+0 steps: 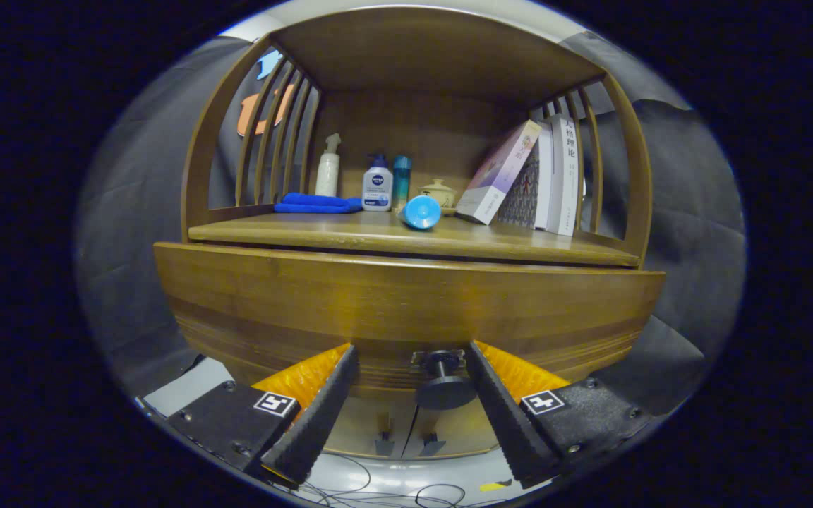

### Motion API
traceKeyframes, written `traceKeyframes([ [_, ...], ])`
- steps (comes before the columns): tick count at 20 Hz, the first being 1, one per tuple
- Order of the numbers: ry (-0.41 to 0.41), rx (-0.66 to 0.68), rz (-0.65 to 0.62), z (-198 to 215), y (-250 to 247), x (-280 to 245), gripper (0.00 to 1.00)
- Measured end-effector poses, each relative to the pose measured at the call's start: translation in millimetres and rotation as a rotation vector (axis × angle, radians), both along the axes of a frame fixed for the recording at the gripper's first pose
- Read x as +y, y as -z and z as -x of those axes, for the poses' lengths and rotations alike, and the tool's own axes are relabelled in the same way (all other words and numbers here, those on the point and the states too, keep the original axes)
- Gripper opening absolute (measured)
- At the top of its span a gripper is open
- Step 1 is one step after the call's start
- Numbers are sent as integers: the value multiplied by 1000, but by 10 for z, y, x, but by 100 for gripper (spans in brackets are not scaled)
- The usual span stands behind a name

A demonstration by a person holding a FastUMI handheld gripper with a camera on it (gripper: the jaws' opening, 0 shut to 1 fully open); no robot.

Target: Pull open the drawer, take out the items inside it, and place them on the countertop above the cabinet.

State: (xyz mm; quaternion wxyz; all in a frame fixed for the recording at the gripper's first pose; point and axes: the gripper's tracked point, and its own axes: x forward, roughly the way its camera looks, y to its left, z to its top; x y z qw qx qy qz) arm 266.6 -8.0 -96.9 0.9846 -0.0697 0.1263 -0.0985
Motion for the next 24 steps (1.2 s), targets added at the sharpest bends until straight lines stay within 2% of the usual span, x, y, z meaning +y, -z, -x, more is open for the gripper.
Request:
traceKeyframes([
  [8,15,16,-7,-260,-7,-25,100],
  [14,3,38,-25,-239,-15,-55,100],
  [18,-48,16,-33,86,-158,69,100],
  [24,-197,-34,-24,924,-540,424,100],
])
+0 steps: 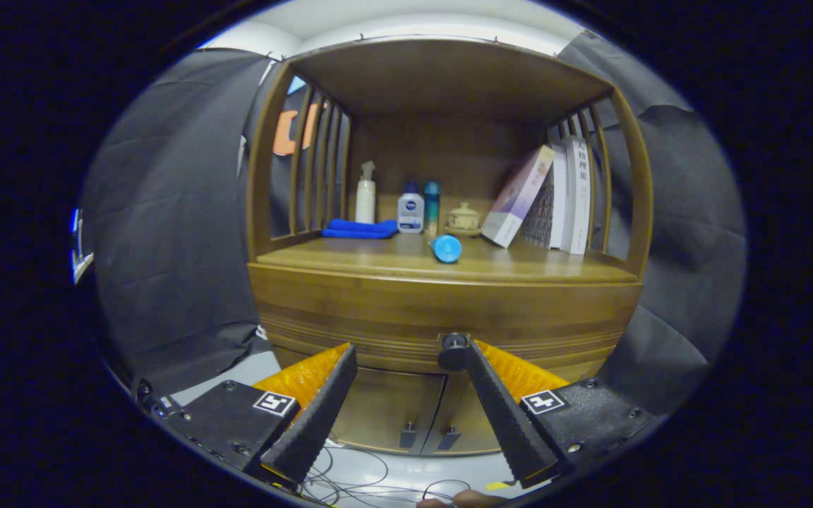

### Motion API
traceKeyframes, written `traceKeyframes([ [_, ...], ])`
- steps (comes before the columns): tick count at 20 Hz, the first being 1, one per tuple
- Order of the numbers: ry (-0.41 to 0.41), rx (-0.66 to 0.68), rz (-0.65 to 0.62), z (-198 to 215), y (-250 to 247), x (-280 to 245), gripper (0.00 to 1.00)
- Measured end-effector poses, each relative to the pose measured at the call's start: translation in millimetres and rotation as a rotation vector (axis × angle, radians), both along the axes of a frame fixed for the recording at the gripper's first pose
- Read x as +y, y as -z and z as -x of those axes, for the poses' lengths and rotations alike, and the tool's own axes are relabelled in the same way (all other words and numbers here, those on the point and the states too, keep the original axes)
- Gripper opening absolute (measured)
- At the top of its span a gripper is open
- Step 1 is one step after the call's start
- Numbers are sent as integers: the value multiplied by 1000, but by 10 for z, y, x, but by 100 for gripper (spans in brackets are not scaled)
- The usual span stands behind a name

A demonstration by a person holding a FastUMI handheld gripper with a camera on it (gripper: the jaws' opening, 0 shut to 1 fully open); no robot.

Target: Pull open the drawer, take out the items inside it, and place them on the countertop above the cabinet.

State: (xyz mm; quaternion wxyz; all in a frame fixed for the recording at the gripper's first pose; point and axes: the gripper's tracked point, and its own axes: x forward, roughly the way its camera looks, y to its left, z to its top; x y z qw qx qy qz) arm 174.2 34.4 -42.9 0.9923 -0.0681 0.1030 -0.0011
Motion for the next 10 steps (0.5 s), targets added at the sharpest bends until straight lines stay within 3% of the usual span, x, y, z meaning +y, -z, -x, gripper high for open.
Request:
traceKeyframes([
  [5,-65,-78,1,650,-496,74,100],
  [10,-49,-125,-41,1175,-675,-64,100],
])
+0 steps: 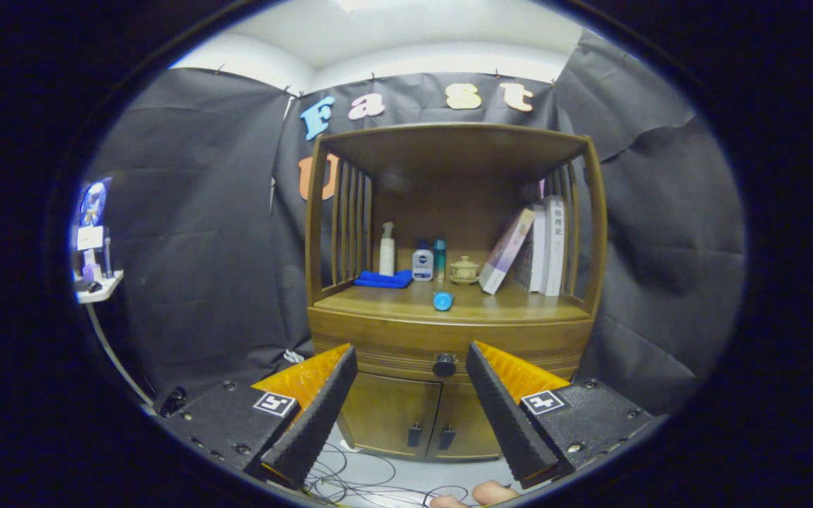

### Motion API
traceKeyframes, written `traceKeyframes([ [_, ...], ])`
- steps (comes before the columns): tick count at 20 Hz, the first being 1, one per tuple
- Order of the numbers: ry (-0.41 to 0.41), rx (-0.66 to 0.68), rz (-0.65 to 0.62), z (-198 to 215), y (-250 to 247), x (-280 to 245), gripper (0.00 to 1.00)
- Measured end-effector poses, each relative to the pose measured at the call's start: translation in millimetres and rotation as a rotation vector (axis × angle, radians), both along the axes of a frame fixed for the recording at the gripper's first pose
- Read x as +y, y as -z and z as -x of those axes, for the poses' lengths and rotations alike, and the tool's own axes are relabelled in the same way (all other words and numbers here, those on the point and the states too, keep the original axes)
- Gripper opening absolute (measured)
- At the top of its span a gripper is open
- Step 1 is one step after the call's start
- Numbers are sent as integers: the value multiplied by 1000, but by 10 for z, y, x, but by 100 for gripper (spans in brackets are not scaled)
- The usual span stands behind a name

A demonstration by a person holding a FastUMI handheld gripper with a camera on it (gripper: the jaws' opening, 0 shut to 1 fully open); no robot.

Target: Pull open the drawer, take out the items inside it, and place them on the countertop above the cabinet.

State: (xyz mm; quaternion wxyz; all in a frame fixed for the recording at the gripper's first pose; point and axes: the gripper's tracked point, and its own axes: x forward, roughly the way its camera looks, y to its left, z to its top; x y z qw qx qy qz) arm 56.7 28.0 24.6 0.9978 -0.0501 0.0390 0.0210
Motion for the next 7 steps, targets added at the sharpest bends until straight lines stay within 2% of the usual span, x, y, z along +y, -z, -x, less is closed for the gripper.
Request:
traceKeyframes([
  [7,36,-30,-36,403,38,-154,100],
])
